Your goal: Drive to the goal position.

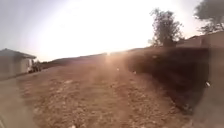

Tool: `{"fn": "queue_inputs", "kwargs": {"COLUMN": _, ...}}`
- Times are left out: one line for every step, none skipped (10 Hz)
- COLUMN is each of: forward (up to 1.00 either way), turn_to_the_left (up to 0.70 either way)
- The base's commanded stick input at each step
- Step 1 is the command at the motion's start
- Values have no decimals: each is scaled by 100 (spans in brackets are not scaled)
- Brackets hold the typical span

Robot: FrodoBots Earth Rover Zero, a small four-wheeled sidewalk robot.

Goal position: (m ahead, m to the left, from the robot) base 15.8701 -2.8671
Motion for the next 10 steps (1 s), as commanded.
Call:
{"fn": "queue_inputs", "kwargs": {"forward": 70, "turn_to_the_left": 0}}
{"fn": "queue_inputs", "kwargs": {"forward": 70, "turn_to_the_left": 0}}
{"fn": "queue_inputs", "kwargs": {"forward": 70, "turn_to_the_left": 0}}
{"fn": "queue_inputs", "kwargs": {"forward": 70, "turn_to_the_left": 0}}
{"fn": "queue_inputs", "kwargs": {"forward": 70, "turn_to_the_left": 0}}
{"fn": "queue_inputs", "kwargs": {"forward": 70, "turn_to_the_left": 0}}
{"fn": "queue_inputs", "kwargs": {"forward": 70, "turn_to_the_left": 0}}
{"fn": "queue_inputs", "kwargs": {"forward": 70, "turn_to_the_left": 0}}
{"fn": "queue_inputs", "kwargs": {"forward": 70, "turn_to_the_left": 0}}
{"fn": "queue_inputs", "kwargs": {"forward": 70, "turn_to_the_left": 0}}
